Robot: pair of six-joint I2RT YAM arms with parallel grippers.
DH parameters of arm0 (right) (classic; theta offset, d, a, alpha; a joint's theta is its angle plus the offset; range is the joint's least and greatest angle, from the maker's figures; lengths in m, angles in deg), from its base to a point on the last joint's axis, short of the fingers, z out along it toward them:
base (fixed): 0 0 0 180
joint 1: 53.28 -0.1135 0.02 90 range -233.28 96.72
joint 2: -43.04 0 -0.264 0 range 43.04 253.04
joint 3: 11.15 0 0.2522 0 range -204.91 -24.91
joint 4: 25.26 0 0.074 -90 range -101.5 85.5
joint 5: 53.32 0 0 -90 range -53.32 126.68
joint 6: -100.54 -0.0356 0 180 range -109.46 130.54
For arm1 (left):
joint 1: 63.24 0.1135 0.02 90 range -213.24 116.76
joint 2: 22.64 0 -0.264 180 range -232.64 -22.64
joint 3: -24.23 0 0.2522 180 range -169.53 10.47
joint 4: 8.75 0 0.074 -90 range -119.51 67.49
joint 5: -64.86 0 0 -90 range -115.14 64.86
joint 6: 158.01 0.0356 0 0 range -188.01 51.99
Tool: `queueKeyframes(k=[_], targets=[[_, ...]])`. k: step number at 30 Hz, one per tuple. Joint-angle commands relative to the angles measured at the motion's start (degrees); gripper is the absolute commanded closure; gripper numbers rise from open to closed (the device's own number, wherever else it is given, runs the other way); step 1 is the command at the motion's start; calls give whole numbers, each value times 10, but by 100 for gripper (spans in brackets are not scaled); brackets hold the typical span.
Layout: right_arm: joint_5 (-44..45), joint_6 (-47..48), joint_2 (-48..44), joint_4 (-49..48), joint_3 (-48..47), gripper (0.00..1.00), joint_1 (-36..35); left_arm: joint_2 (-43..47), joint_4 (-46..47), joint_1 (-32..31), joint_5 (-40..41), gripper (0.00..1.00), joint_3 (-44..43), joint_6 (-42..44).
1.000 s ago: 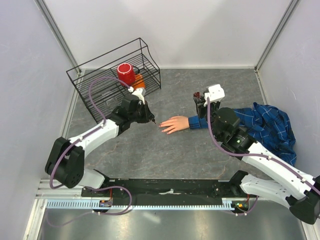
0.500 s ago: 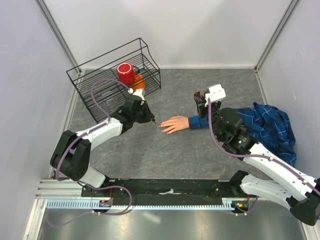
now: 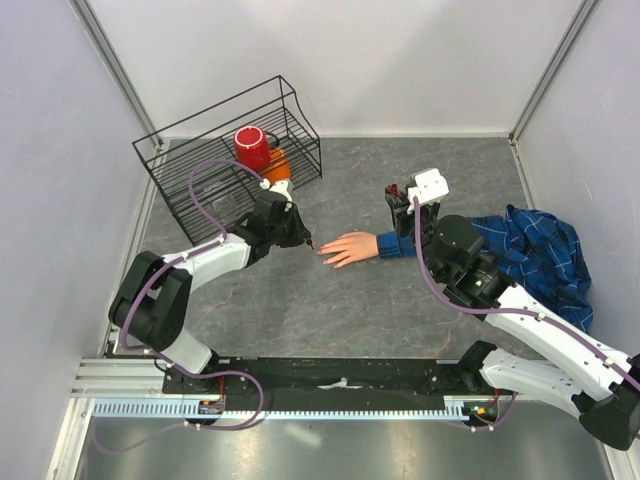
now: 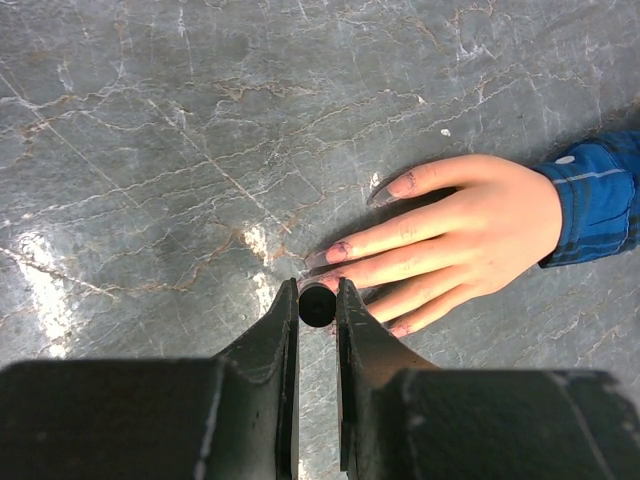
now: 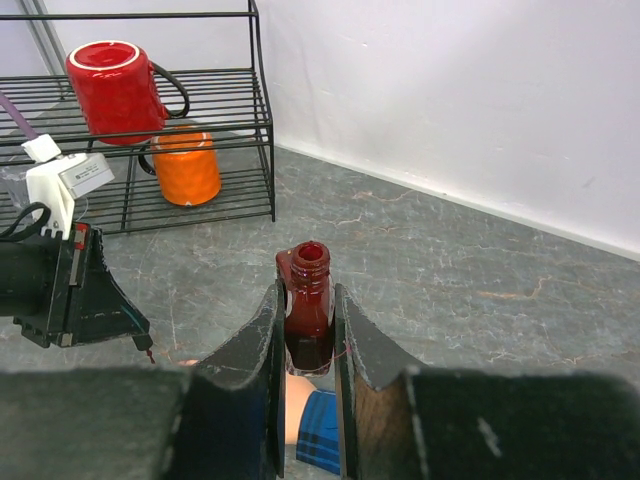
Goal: Paint the nails
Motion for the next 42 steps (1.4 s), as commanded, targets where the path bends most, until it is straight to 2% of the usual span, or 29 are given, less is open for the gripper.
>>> queueKeyframes(k=[1,42], targets=[[-7,3,1,-30,-12,100,2,-10,32,-4,-3,98,-23,-17],[-18,2,-3,-22,-13,100,2,-49,49,-6,-31,98,-30,-17]])
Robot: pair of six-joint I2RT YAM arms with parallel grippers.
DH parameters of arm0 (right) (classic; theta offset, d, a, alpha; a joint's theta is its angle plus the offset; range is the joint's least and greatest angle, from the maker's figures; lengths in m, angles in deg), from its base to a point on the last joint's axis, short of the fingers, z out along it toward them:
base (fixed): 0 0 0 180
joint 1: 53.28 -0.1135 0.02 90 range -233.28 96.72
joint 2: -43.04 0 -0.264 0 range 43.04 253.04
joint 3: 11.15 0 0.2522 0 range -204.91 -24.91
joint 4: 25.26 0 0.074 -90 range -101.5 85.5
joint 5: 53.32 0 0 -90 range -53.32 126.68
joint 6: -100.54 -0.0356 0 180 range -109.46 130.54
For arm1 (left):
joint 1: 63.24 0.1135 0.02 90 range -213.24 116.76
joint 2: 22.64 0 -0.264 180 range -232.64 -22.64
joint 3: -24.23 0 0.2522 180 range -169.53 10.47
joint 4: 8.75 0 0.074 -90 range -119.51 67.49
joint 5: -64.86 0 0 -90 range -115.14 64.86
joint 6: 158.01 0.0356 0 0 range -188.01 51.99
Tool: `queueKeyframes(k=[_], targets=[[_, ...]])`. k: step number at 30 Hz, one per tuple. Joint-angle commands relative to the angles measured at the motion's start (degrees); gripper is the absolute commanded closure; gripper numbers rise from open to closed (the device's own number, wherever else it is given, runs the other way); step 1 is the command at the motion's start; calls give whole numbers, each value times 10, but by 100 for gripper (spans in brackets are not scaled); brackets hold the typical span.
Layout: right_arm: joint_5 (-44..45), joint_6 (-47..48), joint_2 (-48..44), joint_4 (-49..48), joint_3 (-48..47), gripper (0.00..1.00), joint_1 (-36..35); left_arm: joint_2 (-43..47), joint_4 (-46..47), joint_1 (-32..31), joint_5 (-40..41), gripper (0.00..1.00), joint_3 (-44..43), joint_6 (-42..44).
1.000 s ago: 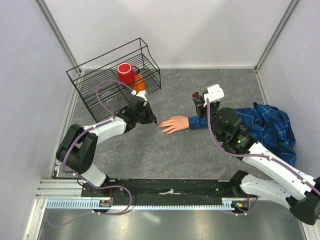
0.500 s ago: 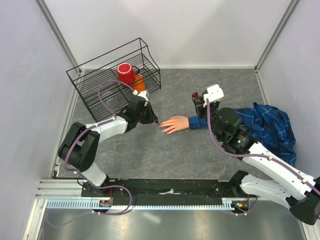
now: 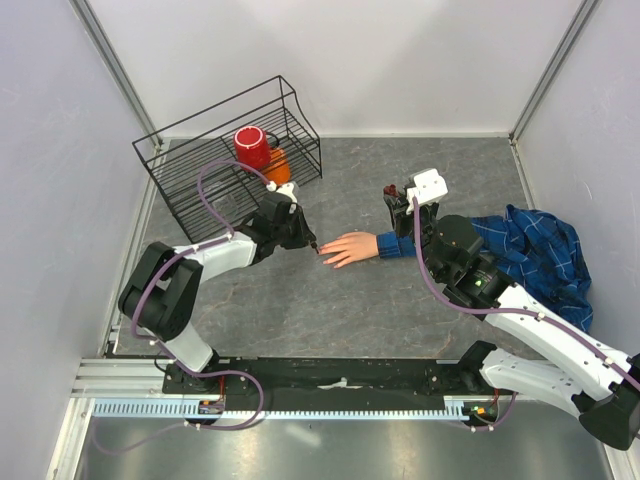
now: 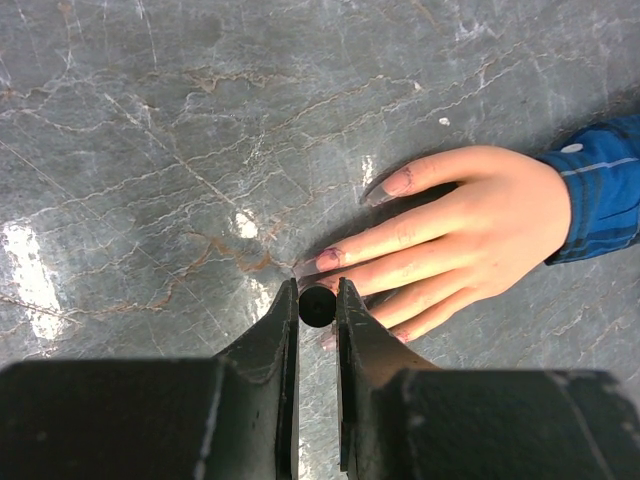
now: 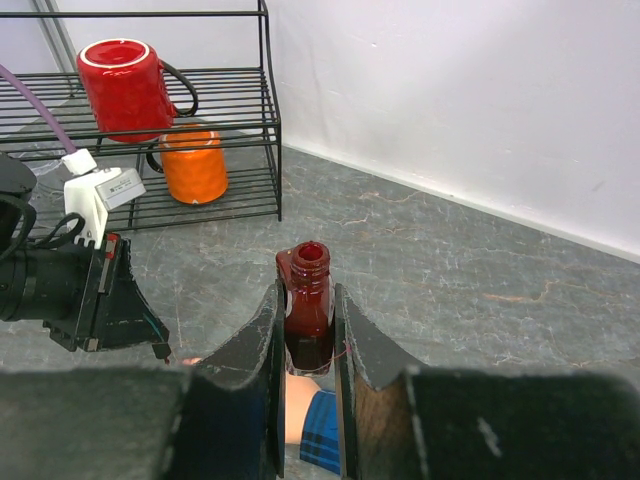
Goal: Paint the nails
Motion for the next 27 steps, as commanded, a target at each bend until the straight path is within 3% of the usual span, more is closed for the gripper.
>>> queueKeyframes(k=[1,27], targets=[[-7,1,-2,-22,-13,100,2,-8,26,-2,-6,98,-22,-17],[-14,-1,2,-21,-14,100,3,-11,25,0,6,98,-21,-14]])
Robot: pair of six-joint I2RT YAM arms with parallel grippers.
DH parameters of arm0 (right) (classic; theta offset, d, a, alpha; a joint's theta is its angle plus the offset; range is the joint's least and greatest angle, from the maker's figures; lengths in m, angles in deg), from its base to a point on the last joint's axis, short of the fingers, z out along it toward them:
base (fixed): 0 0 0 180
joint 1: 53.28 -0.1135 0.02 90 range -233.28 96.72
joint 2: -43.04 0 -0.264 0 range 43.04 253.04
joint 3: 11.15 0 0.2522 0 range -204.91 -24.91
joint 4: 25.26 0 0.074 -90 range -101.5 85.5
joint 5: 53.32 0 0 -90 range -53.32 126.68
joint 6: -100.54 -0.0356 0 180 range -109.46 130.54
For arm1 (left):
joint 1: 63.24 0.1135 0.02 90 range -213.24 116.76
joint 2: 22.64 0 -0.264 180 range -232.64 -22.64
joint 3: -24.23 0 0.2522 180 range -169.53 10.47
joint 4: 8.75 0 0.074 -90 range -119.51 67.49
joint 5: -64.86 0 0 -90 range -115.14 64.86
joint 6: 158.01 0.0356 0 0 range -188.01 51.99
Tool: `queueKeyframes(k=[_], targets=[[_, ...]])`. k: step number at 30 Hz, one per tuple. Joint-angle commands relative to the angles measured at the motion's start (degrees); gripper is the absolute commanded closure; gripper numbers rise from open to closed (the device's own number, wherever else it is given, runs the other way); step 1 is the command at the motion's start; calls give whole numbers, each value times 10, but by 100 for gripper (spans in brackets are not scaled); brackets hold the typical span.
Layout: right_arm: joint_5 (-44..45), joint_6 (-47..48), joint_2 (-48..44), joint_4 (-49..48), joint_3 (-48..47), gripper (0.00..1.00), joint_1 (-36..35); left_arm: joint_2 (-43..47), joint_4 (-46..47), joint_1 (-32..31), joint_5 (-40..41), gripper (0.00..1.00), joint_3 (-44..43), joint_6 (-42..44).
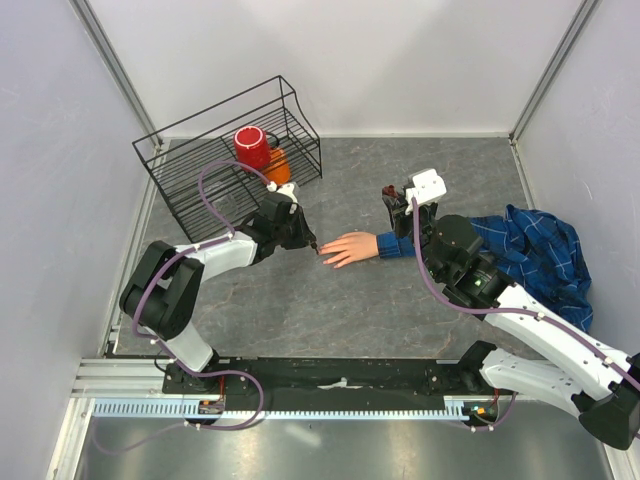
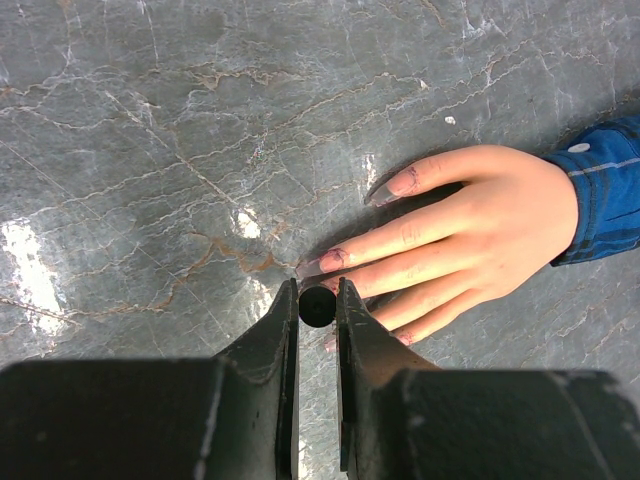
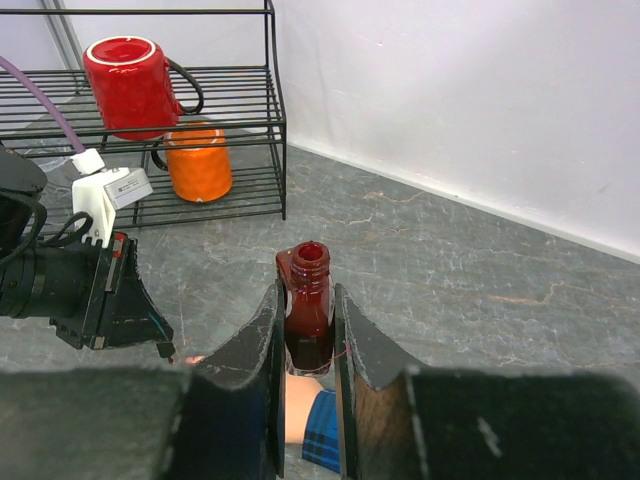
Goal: Paint the nails
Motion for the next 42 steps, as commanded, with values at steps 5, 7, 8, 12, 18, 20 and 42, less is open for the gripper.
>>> queueKeyframes(k=[5,7,8,12,18,20,42], targets=[[-9,-1,1,-20,-14,100,3,-1,20,1,12,98,-18,-13],[-8,0,1,-20,-14,100,3,0,20,1,15,98,-17,-13],[-9,-1,1,-20,-14,100,3,-1,20,1,15,98,-17,-14],[-10,0,1,-20,-14,100,3,-3,20,2,14,98,-17,-14],[-11,-1,2,-20,-14,100,3,-6,18,2,17,98,-16,-14],[-11,-1,4,-20,-14,100,3,-5,18,3,19,98,-15,-14],[-15,-3,6,-19,-14,100,3,-4,16,8,26,98,-12,-14]])
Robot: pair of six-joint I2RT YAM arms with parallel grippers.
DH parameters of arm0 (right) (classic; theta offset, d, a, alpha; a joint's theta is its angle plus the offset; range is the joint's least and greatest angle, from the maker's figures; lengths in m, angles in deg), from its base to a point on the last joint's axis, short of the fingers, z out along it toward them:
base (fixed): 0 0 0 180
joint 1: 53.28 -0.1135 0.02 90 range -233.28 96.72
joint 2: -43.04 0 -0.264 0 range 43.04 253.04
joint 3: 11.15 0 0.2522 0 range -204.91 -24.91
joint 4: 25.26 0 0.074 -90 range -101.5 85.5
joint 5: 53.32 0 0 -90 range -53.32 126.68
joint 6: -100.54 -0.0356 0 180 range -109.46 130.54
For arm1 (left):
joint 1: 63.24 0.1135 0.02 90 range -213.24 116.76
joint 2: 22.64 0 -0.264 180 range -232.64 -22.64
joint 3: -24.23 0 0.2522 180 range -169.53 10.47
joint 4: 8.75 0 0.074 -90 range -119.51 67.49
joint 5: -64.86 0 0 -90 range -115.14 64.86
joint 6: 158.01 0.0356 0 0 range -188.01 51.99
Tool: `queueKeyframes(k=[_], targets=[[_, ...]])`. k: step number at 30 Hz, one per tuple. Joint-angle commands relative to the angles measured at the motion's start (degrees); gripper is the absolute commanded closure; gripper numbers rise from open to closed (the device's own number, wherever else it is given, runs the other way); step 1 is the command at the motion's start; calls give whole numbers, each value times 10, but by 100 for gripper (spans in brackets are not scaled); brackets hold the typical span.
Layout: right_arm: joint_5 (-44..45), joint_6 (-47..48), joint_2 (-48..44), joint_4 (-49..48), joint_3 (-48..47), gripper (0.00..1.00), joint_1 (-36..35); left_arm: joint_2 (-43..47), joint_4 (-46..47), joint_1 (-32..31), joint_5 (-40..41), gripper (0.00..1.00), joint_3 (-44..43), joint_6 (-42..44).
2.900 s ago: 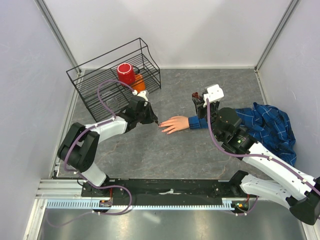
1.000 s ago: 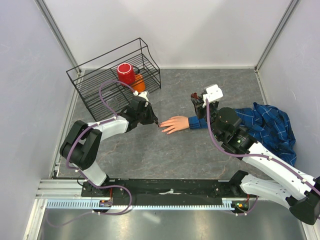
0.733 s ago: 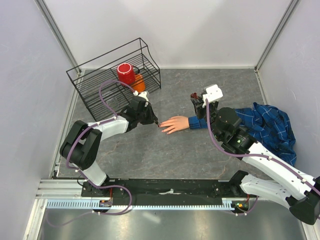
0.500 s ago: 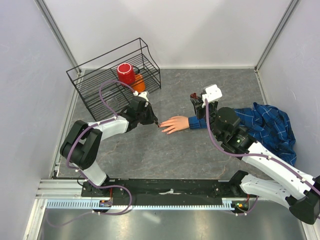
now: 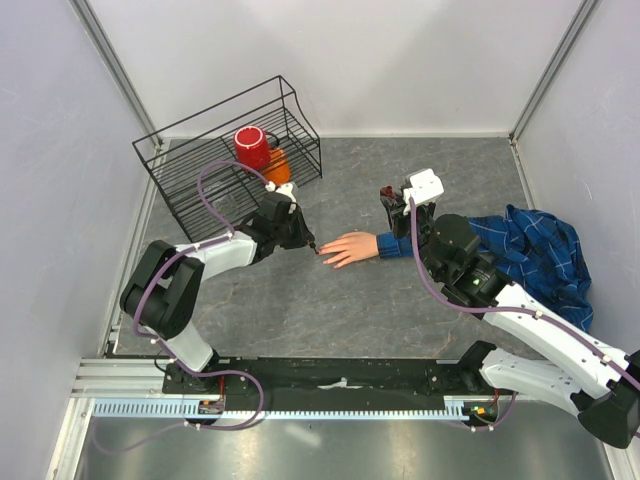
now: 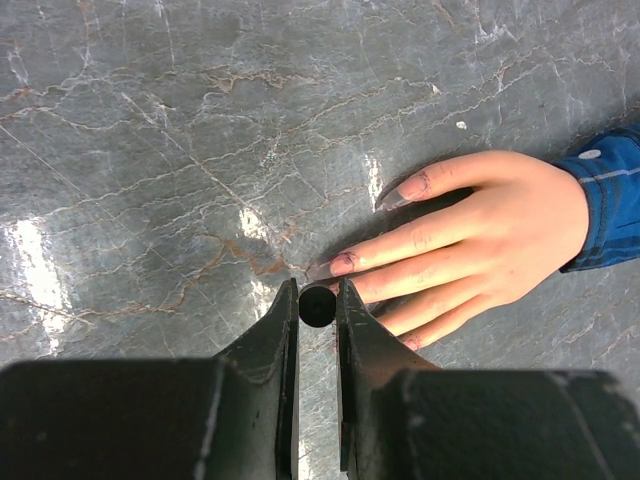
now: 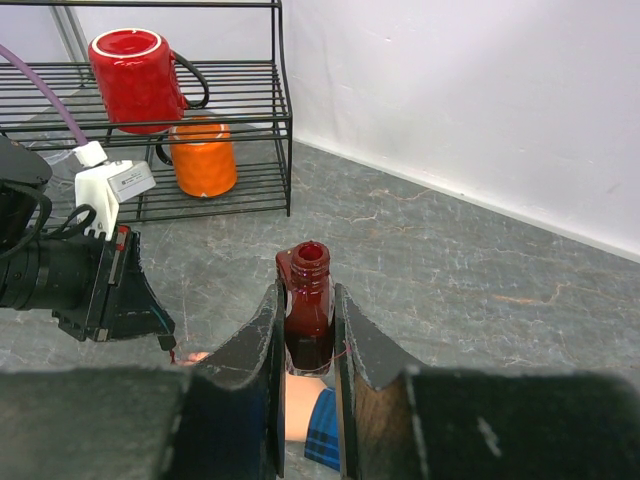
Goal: Paint the nails
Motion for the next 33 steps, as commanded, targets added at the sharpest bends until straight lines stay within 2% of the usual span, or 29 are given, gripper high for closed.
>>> queueKeyframes(k=[1,33], targets=[[-7,-3,0,-19,-14,100,3,-2,17,3,20,98,-12,-14],[-12,-4,0,-18,-16,100,4,-7,28,4,-13,98,-15,-16]])
